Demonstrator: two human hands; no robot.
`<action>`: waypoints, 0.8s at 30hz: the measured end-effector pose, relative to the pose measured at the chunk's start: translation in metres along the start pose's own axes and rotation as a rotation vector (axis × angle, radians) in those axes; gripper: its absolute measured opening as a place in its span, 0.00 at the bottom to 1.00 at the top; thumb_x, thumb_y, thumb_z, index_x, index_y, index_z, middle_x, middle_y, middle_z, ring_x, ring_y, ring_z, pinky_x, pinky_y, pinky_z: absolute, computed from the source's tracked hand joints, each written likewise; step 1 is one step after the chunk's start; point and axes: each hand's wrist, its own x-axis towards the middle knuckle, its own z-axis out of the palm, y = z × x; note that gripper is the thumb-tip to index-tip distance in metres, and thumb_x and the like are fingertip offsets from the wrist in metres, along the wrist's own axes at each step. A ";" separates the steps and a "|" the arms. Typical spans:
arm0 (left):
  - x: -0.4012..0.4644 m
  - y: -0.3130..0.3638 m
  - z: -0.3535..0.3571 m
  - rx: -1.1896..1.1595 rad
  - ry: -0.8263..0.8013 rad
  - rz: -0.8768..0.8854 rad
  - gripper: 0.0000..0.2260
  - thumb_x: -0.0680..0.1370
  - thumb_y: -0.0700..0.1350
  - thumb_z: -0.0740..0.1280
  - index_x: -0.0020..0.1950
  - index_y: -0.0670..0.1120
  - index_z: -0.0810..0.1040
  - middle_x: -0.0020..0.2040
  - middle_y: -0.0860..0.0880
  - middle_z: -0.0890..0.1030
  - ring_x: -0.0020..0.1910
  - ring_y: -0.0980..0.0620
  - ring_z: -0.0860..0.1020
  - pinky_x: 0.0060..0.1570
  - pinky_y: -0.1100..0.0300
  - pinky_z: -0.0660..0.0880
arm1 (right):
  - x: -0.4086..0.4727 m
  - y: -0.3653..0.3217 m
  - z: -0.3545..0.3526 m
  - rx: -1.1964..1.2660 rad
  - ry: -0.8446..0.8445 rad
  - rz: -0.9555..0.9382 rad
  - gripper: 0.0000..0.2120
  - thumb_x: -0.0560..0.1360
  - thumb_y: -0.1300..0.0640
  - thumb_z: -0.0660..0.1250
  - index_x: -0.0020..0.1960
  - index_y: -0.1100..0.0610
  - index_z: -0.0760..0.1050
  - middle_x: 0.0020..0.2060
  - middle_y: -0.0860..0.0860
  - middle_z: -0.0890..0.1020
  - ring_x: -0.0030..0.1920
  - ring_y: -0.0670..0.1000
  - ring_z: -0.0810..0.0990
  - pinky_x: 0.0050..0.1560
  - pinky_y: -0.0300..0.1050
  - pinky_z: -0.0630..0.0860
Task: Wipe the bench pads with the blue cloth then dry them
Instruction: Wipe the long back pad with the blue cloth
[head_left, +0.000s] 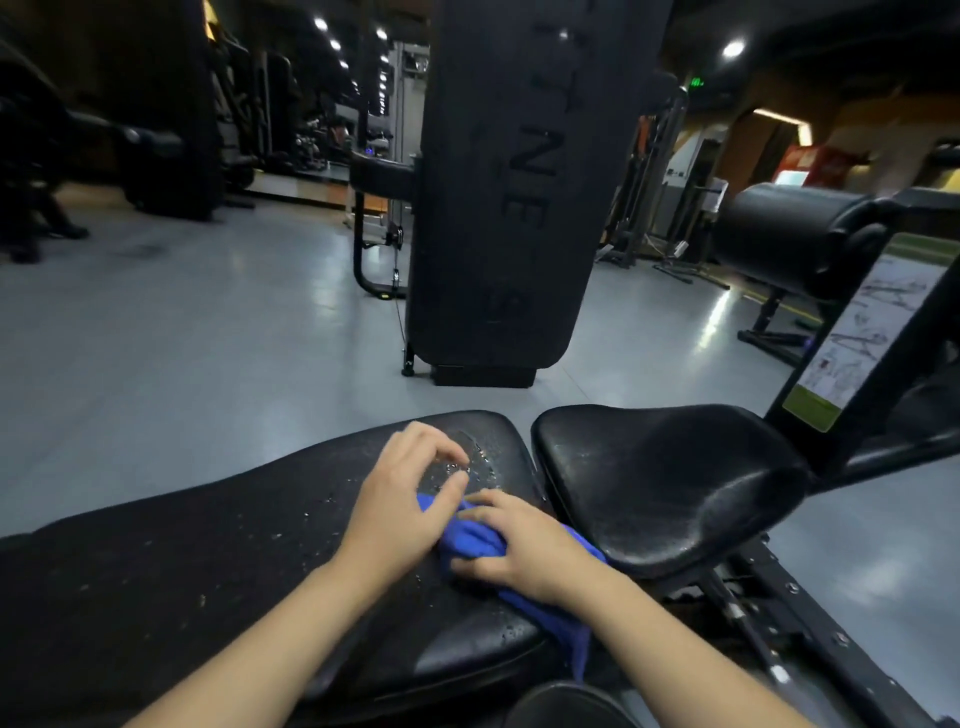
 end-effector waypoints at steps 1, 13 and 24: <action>-0.003 -0.003 -0.001 0.038 -0.031 -0.019 0.06 0.75 0.45 0.68 0.51 0.52 0.77 0.51 0.59 0.74 0.55 0.55 0.74 0.52 0.62 0.71 | 0.005 -0.001 0.002 -0.041 -0.027 0.008 0.35 0.69 0.32 0.69 0.71 0.48 0.74 0.69 0.44 0.73 0.68 0.45 0.70 0.70 0.47 0.66; -0.025 0.033 0.064 0.496 -0.506 -0.442 0.34 0.78 0.71 0.50 0.79 0.55 0.56 0.80 0.46 0.56 0.79 0.43 0.52 0.75 0.45 0.56 | -0.046 0.070 -0.086 -0.451 0.006 0.276 0.50 0.64 0.19 0.35 0.78 0.42 0.60 0.80 0.43 0.58 0.81 0.46 0.47 0.79 0.51 0.40; -0.021 0.016 0.078 0.510 -0.583 -0.474 0.49 0.63 0.79 0.42 0.81 0.58 0.43 0.82 0.47 0.39 0.80 0.44 0.37 0.78 0.42 0.49 | 0.015 0.083 -0.066 -0.501 -0.050 0.273 0.37 0.77 0.27 0.48 0.80 0.46 0.58 0.81 0.48 0.56 0.81 0.51 0.47 0.78 0.55 0.44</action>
